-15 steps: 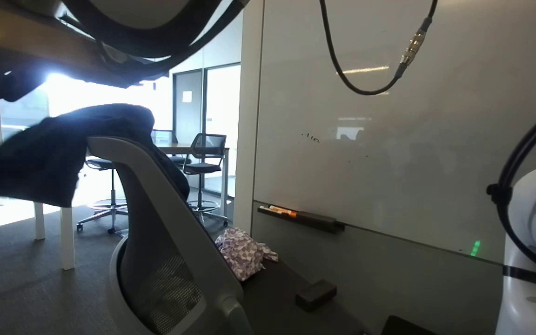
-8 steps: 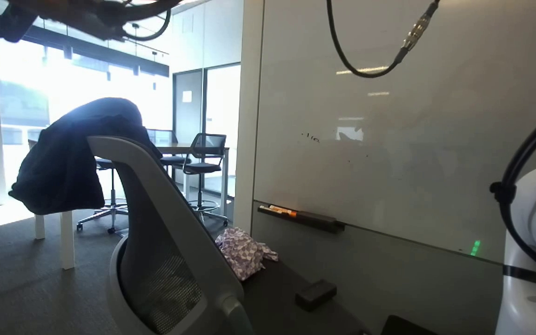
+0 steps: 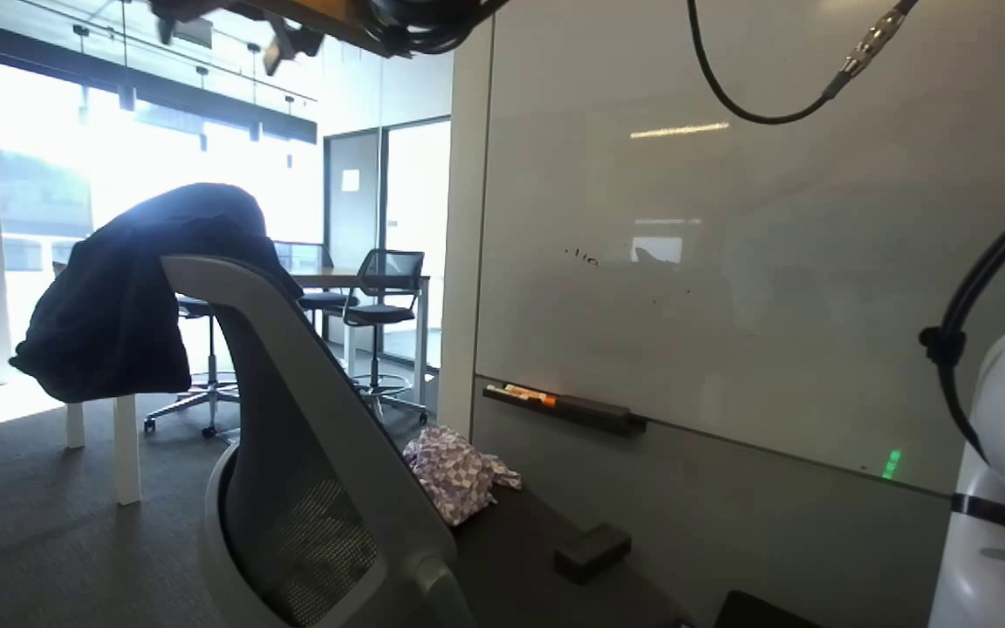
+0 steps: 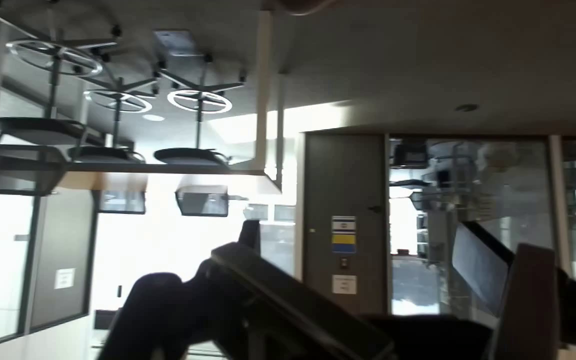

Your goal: Place the clothing on the backrest of the chair then pick up the towel.

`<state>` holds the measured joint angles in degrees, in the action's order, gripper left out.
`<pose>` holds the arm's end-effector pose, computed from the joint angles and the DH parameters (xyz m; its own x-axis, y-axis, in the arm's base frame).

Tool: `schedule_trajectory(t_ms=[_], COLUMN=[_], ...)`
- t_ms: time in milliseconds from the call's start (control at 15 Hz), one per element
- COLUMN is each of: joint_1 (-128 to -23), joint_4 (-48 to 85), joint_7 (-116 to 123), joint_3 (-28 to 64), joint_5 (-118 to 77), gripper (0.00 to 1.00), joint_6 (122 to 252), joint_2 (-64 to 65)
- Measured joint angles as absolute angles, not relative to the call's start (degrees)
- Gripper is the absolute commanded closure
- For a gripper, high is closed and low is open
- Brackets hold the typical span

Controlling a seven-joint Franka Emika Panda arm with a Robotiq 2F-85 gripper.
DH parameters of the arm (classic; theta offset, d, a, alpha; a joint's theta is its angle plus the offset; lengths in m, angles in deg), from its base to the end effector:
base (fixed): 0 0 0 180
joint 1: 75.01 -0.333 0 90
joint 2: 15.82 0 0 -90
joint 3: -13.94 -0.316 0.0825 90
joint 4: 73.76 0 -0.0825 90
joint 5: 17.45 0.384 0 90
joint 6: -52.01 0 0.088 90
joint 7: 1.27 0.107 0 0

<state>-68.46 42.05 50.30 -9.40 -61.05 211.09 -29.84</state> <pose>0.4994 0.2085 0.6515 0.4363 0.0421 0.8988 -0.0180 -0.9983 0.0555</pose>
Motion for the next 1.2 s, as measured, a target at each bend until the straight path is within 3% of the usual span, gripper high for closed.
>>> schedule_trajectory(t_ms=[400,800,1200], joint_1=[-56.4,-54.6,-50.8], joint_4=[47.9,59.6,59.7], joint_7=[57.5,57.4,62.9], joint_3=[-5.8,-5.3,-2.6], joint_5=[-74.6,-76.7,-92.0], gripper=[0.0,0.0,0.0], joint_6=[210.3,208.9,209.1], joint_2=[-28.4,-23.1,-11.2])
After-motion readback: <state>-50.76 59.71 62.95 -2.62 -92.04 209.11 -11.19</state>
